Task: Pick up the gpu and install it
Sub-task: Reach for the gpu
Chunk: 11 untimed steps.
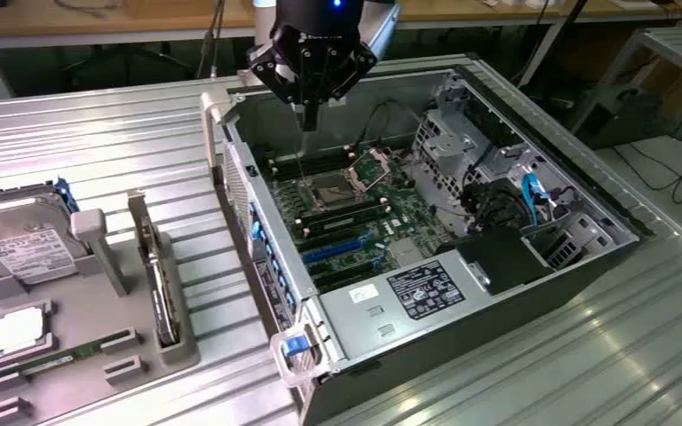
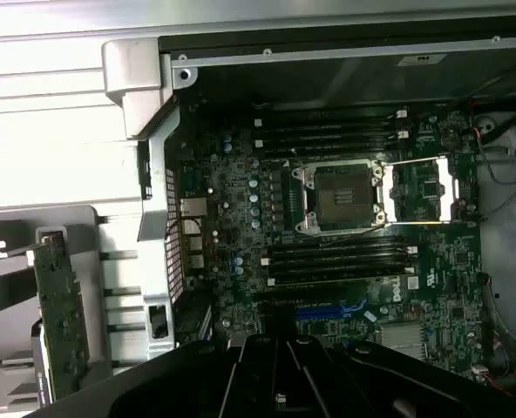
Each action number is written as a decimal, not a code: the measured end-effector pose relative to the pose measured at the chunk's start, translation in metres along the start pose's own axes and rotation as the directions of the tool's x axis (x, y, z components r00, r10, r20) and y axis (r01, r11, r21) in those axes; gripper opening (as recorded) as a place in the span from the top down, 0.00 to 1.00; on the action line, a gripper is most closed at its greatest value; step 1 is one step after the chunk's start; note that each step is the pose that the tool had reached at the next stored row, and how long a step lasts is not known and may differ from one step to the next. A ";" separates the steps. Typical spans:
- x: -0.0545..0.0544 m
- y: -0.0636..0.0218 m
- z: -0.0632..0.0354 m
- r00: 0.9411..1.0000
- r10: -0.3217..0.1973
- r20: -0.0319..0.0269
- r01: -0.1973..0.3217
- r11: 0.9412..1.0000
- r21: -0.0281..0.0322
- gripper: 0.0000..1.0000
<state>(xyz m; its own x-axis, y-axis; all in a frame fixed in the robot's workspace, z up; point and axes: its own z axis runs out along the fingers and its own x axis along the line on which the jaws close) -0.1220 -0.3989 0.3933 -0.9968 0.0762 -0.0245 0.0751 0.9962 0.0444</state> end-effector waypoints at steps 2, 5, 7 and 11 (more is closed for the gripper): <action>0.001 -0.0001 0.0000 1.000 0.000 0.000 0.000 1.000 0.000 0.89; 0.004 -0.0005 -0.0002 1.000 0.000 0.000 0.000 1.000 0.000 0.89; 0.005 -0.0007 -0.0002 1.000 0.000 0.000 0.000 1.000 0.000 0.89; 0.010 -0.0015 -0.0003 1.000 0.000 0.000 0.000 1.000 0.000 0.89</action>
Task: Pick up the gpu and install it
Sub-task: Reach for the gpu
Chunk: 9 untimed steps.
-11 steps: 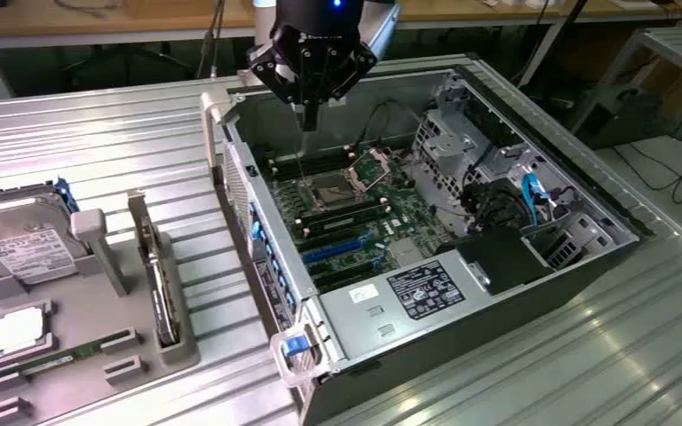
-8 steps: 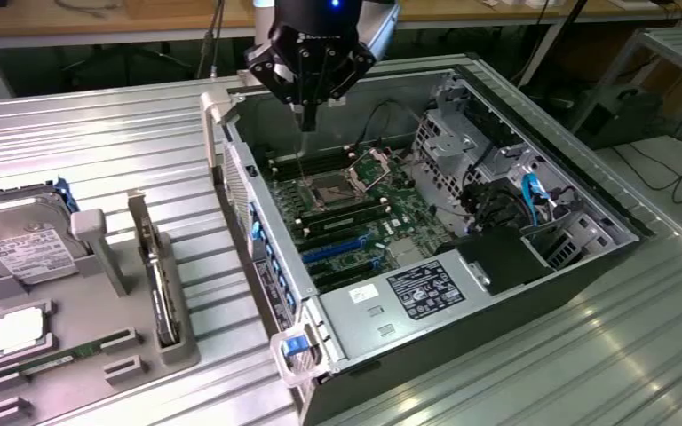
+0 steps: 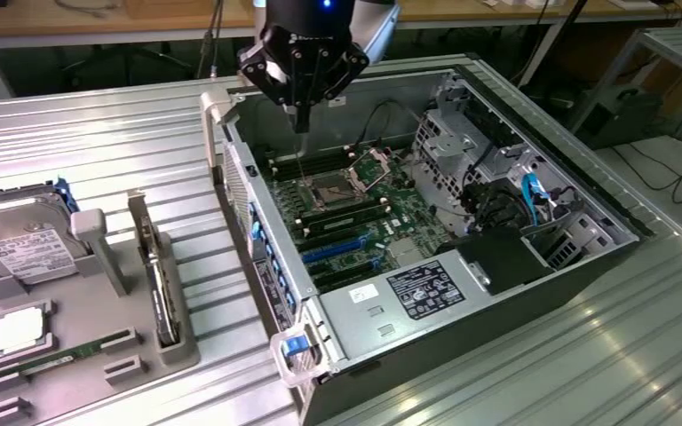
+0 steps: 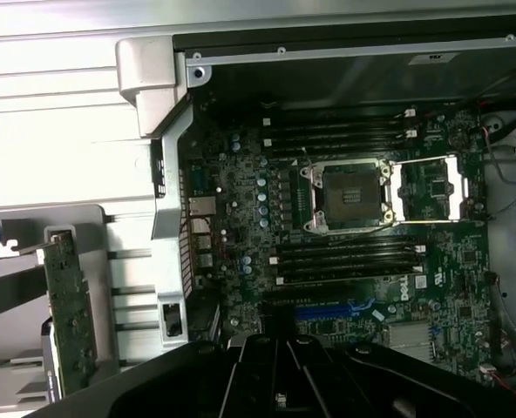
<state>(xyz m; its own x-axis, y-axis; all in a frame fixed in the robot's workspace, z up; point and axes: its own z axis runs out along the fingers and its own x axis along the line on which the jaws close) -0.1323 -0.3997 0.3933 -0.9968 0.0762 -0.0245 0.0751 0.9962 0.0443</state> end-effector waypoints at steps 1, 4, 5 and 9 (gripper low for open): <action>0.001 -0.0003 0.0000 1.000 0.000 0.000 0.000 1.000 0.000 0.89; 0.006 -0.0012 -0.0002 1.000 0.000 0.000 0.000 1.000 0.000 0.89; 0.007 -0.0014 -0.0003 1.000 0.000 0.000 0.000 1.000 0.000 0.89; 0.013 -0.0026 -0.0004 1.000 0.000 0.000 0.000 1.000 0.000 0.89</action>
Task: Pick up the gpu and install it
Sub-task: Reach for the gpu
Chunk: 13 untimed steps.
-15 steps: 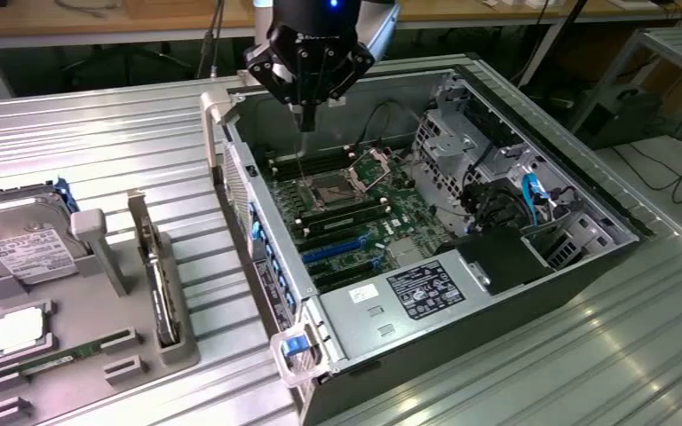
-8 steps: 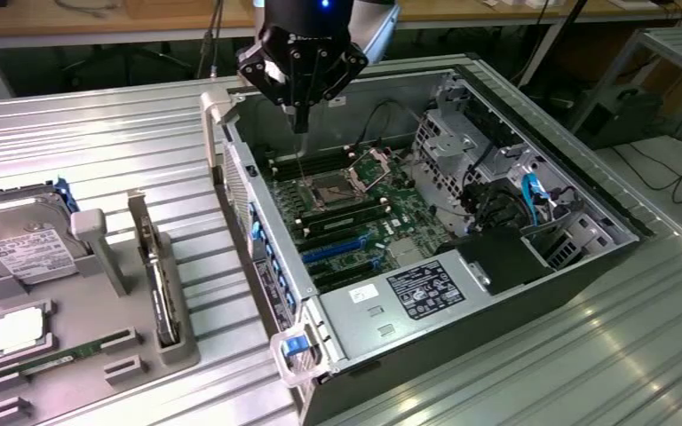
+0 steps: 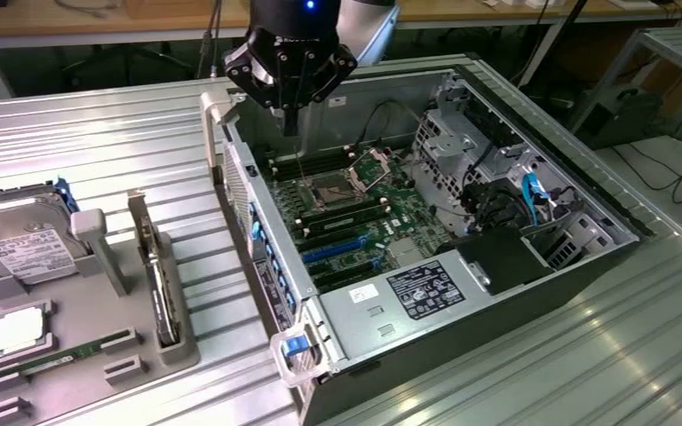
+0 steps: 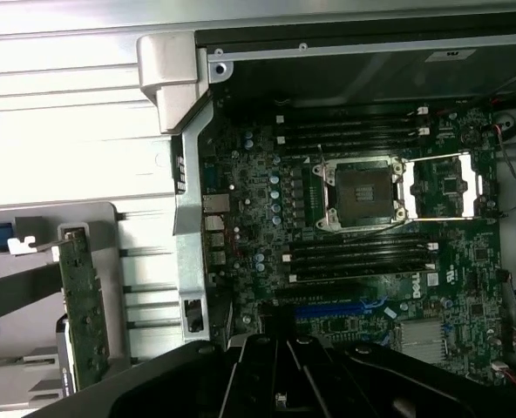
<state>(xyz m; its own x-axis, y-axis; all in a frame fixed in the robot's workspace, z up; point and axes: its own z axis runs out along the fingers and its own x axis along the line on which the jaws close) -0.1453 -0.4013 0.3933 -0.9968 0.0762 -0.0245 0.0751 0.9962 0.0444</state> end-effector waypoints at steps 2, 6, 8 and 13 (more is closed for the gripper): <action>0.003 -0.0006 -0.0001 1.000 0.000 0.000 0.000 1.000 0.000 0.89; 0.011 -0.0023 -0.0004 1.000 0.000 0.000 0.000 1.000 0.000 0.89; 0.014 -0.0029 -0.0004 1.000 0.000 0.000 0.000 1.000 0.000 0.89; 0.020 -0.0042 -0.0007 1.000 0.000 0.000 0.000 1.000 0.000 0.89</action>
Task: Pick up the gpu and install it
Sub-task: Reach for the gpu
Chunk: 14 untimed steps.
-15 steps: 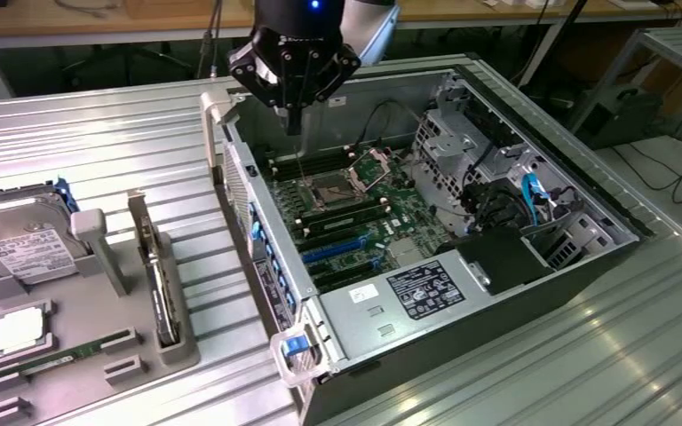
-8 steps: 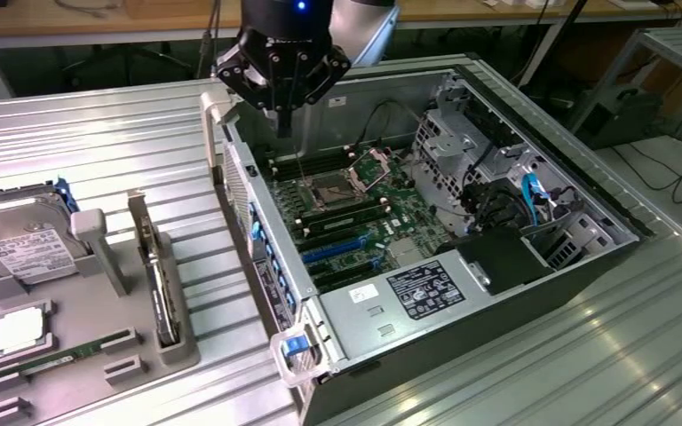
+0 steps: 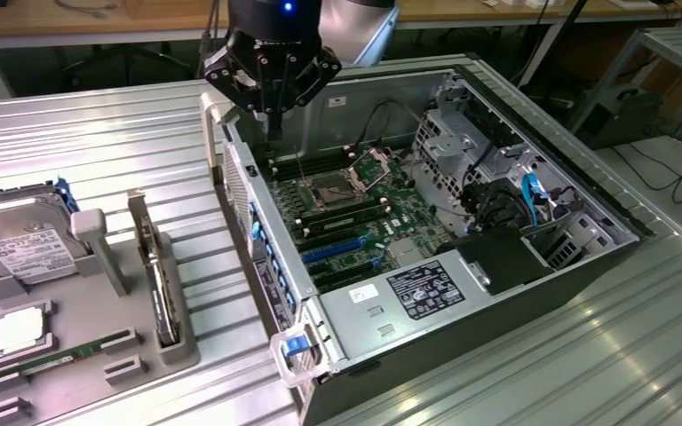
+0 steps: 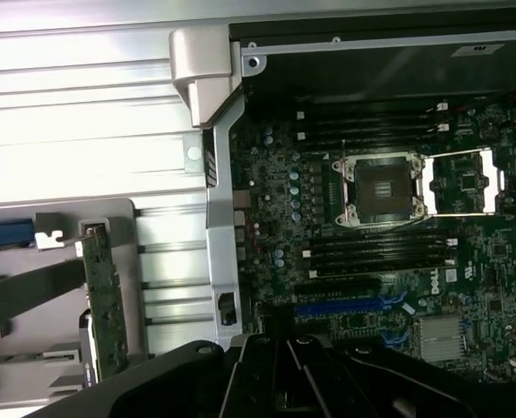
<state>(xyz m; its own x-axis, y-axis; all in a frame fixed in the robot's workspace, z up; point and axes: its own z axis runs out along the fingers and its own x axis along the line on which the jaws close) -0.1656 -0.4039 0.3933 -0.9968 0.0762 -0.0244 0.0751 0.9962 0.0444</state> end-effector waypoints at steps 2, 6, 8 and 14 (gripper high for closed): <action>0.003 -0.0005 -0.0001 1.000 0.000 0.000 0.000 1.000 0.000 0.89; 0.014 -0.0027 -0.0004 1.000 0.000 0.000 0.000 1.000 0.000 0.89; 0.017 -0.0033 -0.0006 1.000 0.000 0.000 0.000 1.000 0.000 0.89; 0.032 -0.0071 -0.0011 1.000 0.000 0.000 0.000 1.000 0.000 0.89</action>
<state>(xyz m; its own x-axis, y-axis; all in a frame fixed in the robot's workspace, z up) -0.1983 -0.4086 0.3933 -0.9968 0.0763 -0.0245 0.0752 0.9962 0.0444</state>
